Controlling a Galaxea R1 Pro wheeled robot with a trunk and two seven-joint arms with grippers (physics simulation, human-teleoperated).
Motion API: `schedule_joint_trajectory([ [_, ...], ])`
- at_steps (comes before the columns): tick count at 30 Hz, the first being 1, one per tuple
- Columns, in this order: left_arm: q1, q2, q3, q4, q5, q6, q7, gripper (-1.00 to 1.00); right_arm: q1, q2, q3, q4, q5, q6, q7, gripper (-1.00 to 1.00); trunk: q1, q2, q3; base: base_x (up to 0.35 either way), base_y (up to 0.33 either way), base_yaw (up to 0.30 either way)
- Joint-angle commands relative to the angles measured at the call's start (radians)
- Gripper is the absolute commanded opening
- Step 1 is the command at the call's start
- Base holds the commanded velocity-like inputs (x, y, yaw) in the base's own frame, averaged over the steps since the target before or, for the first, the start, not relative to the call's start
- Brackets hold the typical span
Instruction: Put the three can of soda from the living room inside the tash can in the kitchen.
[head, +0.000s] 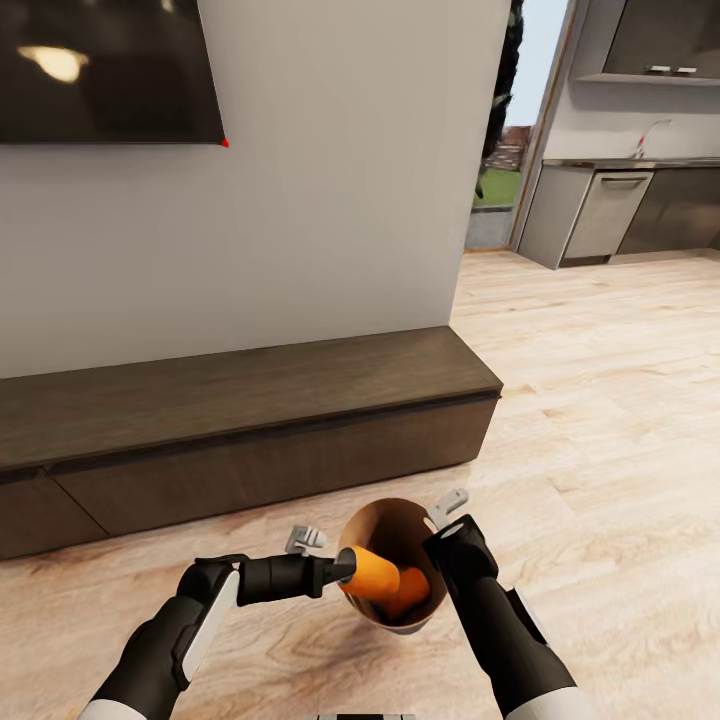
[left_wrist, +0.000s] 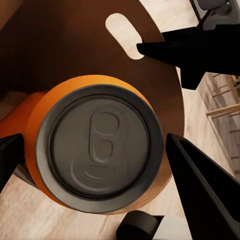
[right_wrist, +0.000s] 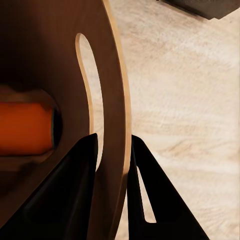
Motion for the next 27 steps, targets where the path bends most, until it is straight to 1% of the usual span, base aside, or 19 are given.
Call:
schedule_joint_trajectory([
  [1, 0.0, 0.0, 0.0, 0.001, -0.012, -0.004, 0.0, -1.0, 0.0, 0.0, 0.001, -0.013, -0.003, 0.0, 0.004, -1.0, 0.0, 0.0, 0.0, 0.0, 0.0, 0.0],
  [8, 0.0, -0.002, 0.0, -0.002, -0.01, -0.003, 0.002, -1.0, 0.0, 0.003, 0.005, -0.005, -0.003, 0.0, 0.004, -1.0, 0.0, 0.0, 0.0, 0.0, 0.0, 0.0],
  [12, 0.0, -0.036, -0.001, -0.007, -0.011, -0.003, 0.001, -1.0, 0.0, 0.005, 0.005, -0.004, -0.002, 0.0, 0.004, -1.0, 0.0, 0.0, 0.0, 0.0, 0.0, 0.0],
  [14, 0.0, -0.043, -0.002, -0.009, -0.011, -0.003, 0.001, -1.0, 0.0, 0.005, 0.006, -0.004, -0.002, 0.0, 0.003, -1.0, 0.0, 0.0, 0.0, 0.0, 0.0, 0.0],
  [19, 0.0, -0.049, -0.002, -0.014, -0.01, -0.003, 0.002, -1.0, 0.0, 0.005, 0.006, -0.004, -0.001, 0.0, 0.003, -1.0, 0.0, 0.0, 0.0, 0.0, 0.0, 0.0],
  [27, 0.0, -0.049, -0.002, -0.023, -0.011, -0.002, 0.004, -1.0, 0.0, 0.005, 0.018, -0.004, -0.003, 0.0, 0.003, -1.0, 0.0, 0.0, 0.0, 0.0, 0.0, 0.0],
])
